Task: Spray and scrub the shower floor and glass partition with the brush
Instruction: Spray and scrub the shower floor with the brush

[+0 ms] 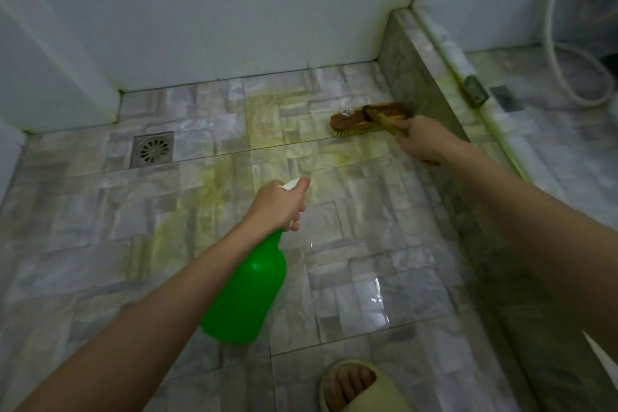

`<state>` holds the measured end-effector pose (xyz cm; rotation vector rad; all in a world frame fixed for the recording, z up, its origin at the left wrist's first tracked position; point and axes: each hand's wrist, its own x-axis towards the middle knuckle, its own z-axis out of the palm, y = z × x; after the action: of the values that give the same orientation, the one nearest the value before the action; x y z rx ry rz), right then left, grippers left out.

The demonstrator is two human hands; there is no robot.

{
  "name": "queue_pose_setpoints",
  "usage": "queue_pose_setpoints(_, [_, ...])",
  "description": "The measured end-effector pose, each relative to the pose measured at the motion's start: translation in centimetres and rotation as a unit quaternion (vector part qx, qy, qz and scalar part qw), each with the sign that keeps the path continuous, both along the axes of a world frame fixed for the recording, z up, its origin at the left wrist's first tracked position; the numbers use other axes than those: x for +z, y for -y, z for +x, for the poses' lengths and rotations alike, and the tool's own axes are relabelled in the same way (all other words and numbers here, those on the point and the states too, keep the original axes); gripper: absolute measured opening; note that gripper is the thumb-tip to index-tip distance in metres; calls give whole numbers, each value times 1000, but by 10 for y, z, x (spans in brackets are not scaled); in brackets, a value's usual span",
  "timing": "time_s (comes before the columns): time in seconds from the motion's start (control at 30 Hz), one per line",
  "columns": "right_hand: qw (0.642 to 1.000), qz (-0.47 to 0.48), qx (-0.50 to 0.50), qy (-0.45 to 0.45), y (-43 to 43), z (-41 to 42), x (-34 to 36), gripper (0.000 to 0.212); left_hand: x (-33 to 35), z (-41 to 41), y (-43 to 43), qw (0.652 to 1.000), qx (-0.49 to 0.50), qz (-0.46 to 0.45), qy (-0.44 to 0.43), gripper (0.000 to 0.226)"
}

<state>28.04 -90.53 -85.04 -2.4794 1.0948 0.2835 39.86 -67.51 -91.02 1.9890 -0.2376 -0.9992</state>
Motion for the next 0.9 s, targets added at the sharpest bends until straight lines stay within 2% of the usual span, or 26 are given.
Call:
queue_pose_setpoints(0.2, [1000,10,-17,14,9,-15,-5,48,-1,-1,26,1000,-22,7,14,53])
queue_pose_setpoints(0.4, [998,12,-30,48,6,-3,-26,47,0,29,36,998,29,-19,49,43])
queue_pose_setpoints(0.57, [1000,9,-6,28,1,11,-19,47,7,66,32,996,74,-20,51,34])
queue_pose_setpoints(0.7, [999,-8,38,-1,-14,30,-11,59,14,98,27,992,108,-37,60,39])
queue_pose_setpoints(0.9, [994,-49,86,-49,-23,64,-20,76,17,127,24,987,111,-5,117,42])
